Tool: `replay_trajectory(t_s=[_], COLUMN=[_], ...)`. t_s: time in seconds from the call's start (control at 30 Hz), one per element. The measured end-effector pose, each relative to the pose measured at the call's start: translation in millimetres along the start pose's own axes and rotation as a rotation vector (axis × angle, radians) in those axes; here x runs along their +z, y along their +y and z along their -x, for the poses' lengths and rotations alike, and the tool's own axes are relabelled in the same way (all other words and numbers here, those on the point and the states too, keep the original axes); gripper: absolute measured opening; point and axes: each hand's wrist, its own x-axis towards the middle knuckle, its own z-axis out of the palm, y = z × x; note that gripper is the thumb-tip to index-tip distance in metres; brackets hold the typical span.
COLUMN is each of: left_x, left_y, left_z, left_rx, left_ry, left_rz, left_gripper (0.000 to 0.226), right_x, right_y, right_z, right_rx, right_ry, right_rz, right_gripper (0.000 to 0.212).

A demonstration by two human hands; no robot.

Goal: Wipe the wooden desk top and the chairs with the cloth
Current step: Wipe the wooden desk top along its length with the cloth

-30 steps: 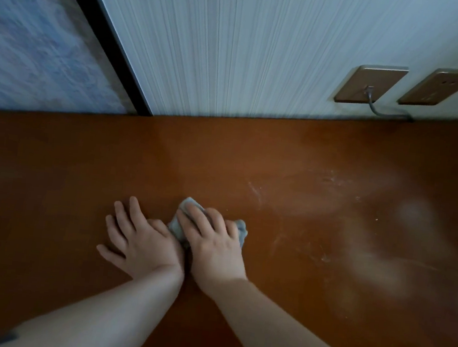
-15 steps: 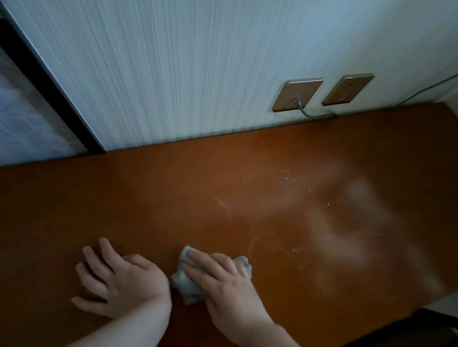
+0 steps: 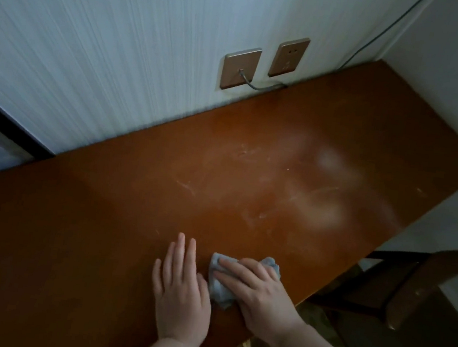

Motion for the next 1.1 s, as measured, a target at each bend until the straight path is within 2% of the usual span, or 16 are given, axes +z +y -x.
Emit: replay_trajectory(t_s=[0.07, 0.13, 0.2, 0.27, 0.37, 0.43, 0.57, 0.6, 0.67, 0.73, 0.77, 0.8, 0.9, 1.0, 1.03, 1.1], left_x=[6.2, 6.3, 9.8, 13.3, 17.5, 18.6, 19.7, 18.5, 16.2, 16.1, 16.3, 16.5, 15.1, 16.1, 16.7, 17.7], left_y=[28.2, 53.7, 65.9, 66.7, 67.2, 70.4, 71.5, 72.0, 72.8, 72.6, 72.5, 72.8, 75.8, 78.0, 79.2, 79.3], left_z=[1.1, -7.8, -14.1, -14.5, -13.4, -13.8, -15.6, -15.6, -15.0, -14.2, -13.5, -12.9, -13.4, -10.8, -9.8, -9.1], left_rx=[-0.184, -0.367, -0.427, -0.426, -0.443, -0.454, -0.478, -0.481, -0.466, -0.473, -0.477, -0.479, -0.499, -0.533, -0.549, -0.576], left_ry=[-0.017, -0.028, 0.009, 0.03, 0.042, 0.043, 0.048, 0.057, 0.087, 0.078, 0.073, 0.075, 0.08, 0.148, 0.177, 0.218], left_rz=[0.043, 0.119, 0.157, 0.138, 0.095, 0.074, 0.026, 0.022, 0.006, 0.0, -0.004, -0.008, -0.02, 0.015, 0.014, -0.001], left_gripper=[0.054, 0.05, 0.048, 0.047, 0.054, 0.053, 0.049, 0.05, 0.052, 0.048, 0.048, 0.048, 0.05, 0.051, 0.051, 0.051], right_x=[3.1, 7.8, 12.9, 12.1, -8.3, -16.5, -10.1, -6.9, -4.7, -11.8, -15.2, -18.4, -22.6, -16.8, -16.4, -13.0], right_y=[8.4, -7.0, -20.3, -12.8, 34.8, 66.3, 58.7, 50.7, 47.1, 70.8, 86.3, 100.7, 121.0, 96.4, 87.0, 82.5], right_z=[-8.5, -19.3, -14.1, 12.3, 46.5, 44.1, 8.0, 5.0, 13.9, 31.1, 38.8, 44.5, 36.2, -0.7, -7.8, -2.1], right_rx=[0.204, 0.449, 0.534, 0.391, 0.101, 0.091, 0.313, 0.288, 0.081, -0.102, -0.125, -0.087, 0.183, 0.386, 0.372, 0.206], right_ry=[0.087, 0.201, 0.25, 0.196, 0.023, -0.012, 0.123, 0.138, 0.086, -0.007, -0.009, 0.017, 0.16, 0.217, 0.215, 0.191], right_rz=[-0.094, -0.176, -0.215, -0.181, -0.113, -0.135, -0.236, -0.249, -0.246, -0.205, -0.176, -0.166, -0.155, -0.179, -0.198, -0.189], right_gripper=[0.066, 0.053, 0.048, 0.052, 0.072, 0.071, 0.06, 0.059, 0.06, 0.066, 0.07, 0.068, 0.049, 0.057, 0.062, 0.066])
